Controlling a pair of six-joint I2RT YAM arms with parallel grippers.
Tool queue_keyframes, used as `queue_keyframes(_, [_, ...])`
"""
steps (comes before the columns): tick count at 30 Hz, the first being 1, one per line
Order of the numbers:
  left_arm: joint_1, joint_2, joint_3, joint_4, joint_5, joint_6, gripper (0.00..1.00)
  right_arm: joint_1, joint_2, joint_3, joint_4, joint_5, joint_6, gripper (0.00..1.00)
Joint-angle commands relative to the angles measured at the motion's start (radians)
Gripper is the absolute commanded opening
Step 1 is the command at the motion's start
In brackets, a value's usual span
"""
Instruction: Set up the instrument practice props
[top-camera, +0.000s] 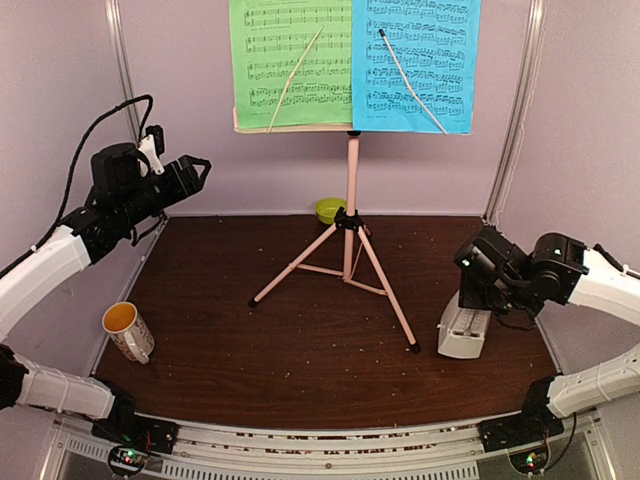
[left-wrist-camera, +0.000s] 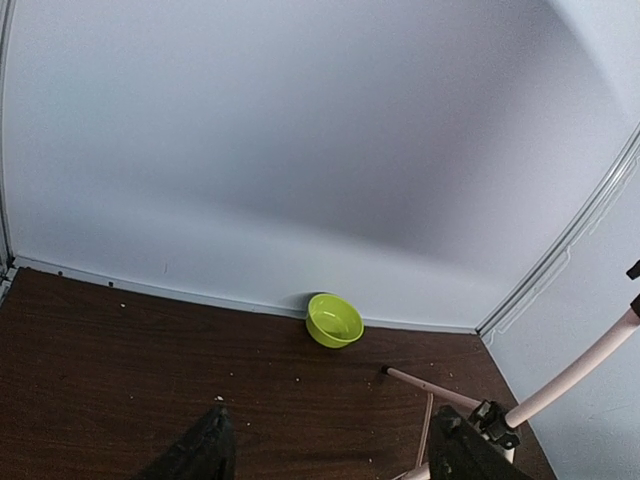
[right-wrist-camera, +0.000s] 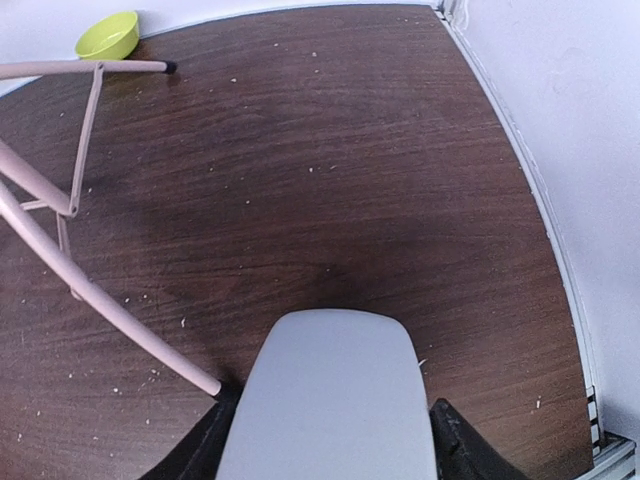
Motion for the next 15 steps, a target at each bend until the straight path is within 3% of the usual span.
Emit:
queue_keyframes(1, [0.011, 0.012, 0.023, 0.054, 0.016, 0.007, 0.68, 0.071, -0.005, 0.053, -0.017, 0.074, -0.027, 0.38])
queue_keyframes(11, [0.010, 0.027, 0.022, 0.066, 0.030, 0.001, 0.67, 0.231, -0.035, 0.099, -0.033, 0.039, -0.065, 0.34])
queue_keyframes(15, [0.011, 0.026, 0.009, 0.076, 0.044, 0.006, 0.67, 0.282, 0.004, 0.127, 0.037, 0.038, -0.096, 0.33])
